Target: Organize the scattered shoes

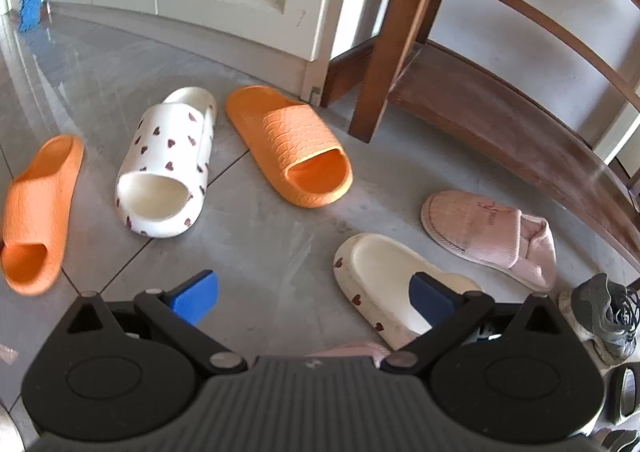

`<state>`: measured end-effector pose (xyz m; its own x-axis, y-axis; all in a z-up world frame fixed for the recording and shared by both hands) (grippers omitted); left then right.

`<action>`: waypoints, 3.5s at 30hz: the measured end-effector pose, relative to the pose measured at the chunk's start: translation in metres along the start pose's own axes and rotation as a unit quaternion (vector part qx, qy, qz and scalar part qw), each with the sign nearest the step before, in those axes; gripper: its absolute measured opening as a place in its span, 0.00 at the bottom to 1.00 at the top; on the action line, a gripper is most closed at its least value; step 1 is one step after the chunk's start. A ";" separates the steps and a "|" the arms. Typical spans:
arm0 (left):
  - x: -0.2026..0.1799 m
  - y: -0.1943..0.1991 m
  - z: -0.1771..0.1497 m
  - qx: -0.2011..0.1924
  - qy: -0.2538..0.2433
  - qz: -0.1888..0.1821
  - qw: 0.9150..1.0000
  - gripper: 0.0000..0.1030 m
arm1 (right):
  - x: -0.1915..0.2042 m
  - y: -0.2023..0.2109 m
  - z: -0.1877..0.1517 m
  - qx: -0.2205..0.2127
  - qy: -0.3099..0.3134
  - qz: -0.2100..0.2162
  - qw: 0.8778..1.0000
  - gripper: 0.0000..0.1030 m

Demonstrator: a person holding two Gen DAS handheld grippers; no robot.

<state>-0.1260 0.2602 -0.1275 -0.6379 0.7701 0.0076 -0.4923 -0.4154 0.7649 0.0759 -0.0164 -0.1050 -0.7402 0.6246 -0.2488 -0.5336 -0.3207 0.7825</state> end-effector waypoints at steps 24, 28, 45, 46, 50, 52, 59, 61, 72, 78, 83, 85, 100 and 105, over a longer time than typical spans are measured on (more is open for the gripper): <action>0.013 -0.044 0.013 0.068 0.263 -0.114 0.956 0.24 | 0.043 -0.004 0.009 0.004 0.125 0.007 0.992 1.00; 0.024 -0.045 0.021 0.045 0.261 -0.092 0.960 0.18 | 0.052 -0.005 0.005 -0.001 0.144 0.016 0.989 1.00; 0.029 -0.014 0.048 -0.032 0.155 0.002 0.987 0.24 | 0.066 -0.007 0.017 -0.031 0.165 0.022 0.986 1.00; 0.017 -0.012 0.051 -0.038 0.136 -0.013 0.990 0.25 | 0.063 -0.006 0.019 -0.035 0.162 0.017 0.986 1.00; -0.024 -0.003 0.062 -0.068 0.075 -0.057 0.993 0.25 | 0.035 -0.003 0.027 -0.050 0.112 -0.002 0.992 1.00; -0.057 -0.002 0.069 -0.080 0.021 -0.085 0.993 0.25 | 0.023 -0.002 0.028 -0.052 0.087 -0.004 0.995 1.00; -0.121 -0.013 0.068 -0.072 -0.071 -0.135 0.986 0.30 | 0.000 -0.003 0.013 -0.030 0.045 -0.008 0.998 1.00; -0.135 -0.017 0.069 -0.085 -0.096 -0.124 0.984 0.36 | 0.000 -0.003 0.007 -0.022 0.050 -0.012 0.998 1.00; -0.185 -0.036 0.050 -0.166 -0.258 -0.048 0.950 0.39 | -0.032 0.008 -0.013 -0.008 0.017 -0.039 0.999 1.00; -0.193 -0.053 0.037 -0.193 -0.315 -0.001 0.929 0.40 | -0.040 0.011 -0.025 0.008 0.002 -0.045 0.999 1.00; -0.198 -0.076 0.035 -0.202 -0.345 0.030 0.916 0.41 | -0.039 0.017 -0.030 0.010 0.005 -0.042 0.999 1.00; -0.201 -0.083 0.039 -0.202 -0.346 0.034 0.916 0.41 | -0.041 0.018 -0.031 0.010 0.001 -0.041 0.999 1.00; -0.217 -0.049 0.004 -0.232 -0.394 -0.104 0.884 0.27 | -0.045 0.023 -0.043 0.010 -0.015 -0.027 0.999 1.00; -0.233 -0.014 -0.037 -0.229 -0.434 -0.178 0.853 0.15 | -0.047 0.031 -0.046 0.007 -0.015 -0.029 0.999 1.00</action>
<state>0.0071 0.0689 -0.1634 0.1803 0.8730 0.4532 -0.8698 -0.0737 0.4880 0.0758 -0.0881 -0.0954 -0.6957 0.6628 -0.2770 -0.5689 -0.2730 0.7758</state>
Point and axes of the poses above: each gripper's, at about its wrist camera, not at the fingertips, and y roughly against the way its jaws point, x to its left, z to its top, the point moved 7 cm from there along -y, roughly the way its jaws point, and after that the axes turned 13 degrees about y, right-handed, at the moved point
